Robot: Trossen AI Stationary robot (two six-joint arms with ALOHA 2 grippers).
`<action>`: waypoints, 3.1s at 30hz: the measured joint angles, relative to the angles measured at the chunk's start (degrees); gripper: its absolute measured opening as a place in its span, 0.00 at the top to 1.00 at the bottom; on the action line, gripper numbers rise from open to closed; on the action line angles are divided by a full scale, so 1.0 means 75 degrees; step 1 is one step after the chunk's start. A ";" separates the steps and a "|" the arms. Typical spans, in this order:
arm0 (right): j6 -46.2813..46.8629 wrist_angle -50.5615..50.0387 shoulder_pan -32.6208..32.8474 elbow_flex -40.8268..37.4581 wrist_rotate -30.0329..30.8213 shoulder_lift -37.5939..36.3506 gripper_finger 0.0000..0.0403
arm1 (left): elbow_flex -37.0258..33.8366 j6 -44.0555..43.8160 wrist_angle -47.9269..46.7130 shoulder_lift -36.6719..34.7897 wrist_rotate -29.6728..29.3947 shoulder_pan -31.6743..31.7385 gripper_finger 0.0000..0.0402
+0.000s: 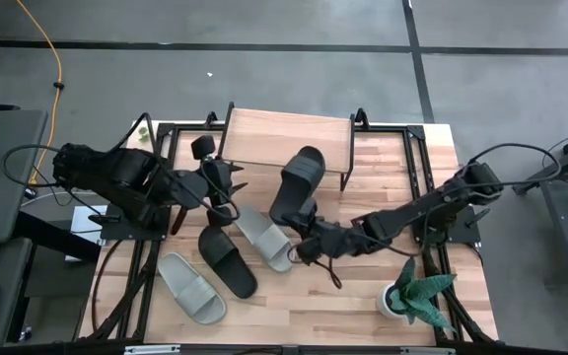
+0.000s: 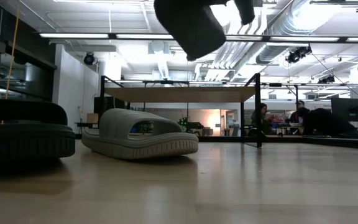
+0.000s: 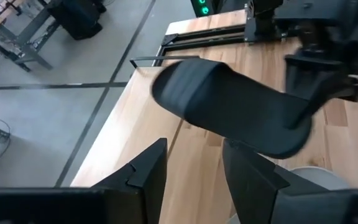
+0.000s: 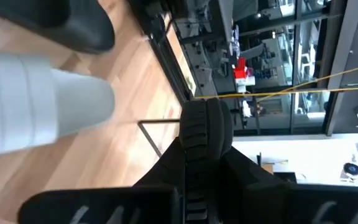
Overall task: Pick and place slides into the shelf
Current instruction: Put the right black slipper on the shelf
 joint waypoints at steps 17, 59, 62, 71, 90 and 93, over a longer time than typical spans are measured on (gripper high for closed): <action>-0.0509 0.1427 -0.1307 -0.1201 -0.1290 -0.0226 0.94 | -0.0414 -0.0055 -0.0074 0.0006 0.0272 0.0000 0.68; 0.0506 0.2433 -0.3552 -0.3686 -0.3031 -0.2034 0.94 | -0.0415 -0.0388 -0.0292 0.0006 0.0278 0.0000 0.68; 0.0735 0.2402 -0.3572 -0.3686 -0.2457 -0.2031 0.94 | -0.0415 -0.0430 -0.0313 0.0006 0.0278 0.0000 0.68; 0.1447 0.1927 -0.3577 -0.3686 -0.2306 -0.2072 0.94 | -0.0415 -0.0484 -0.0425 0.0006 0.0281 0.0003 0.69; 0.2296 0.1674 -0.3472 -0.3686 -0.2176 -0.2125 0.58 | -0.0415 -0.0487 -0.0412 0.0006 0.0281 0.0003 0.68; 0.2556 0.1415 -0.3452 -0.3686 -0.2023 -0.2237 0.48 | -0.0415 -0.0487 -0.0417 0.0006 0.0281 0.0003 0.68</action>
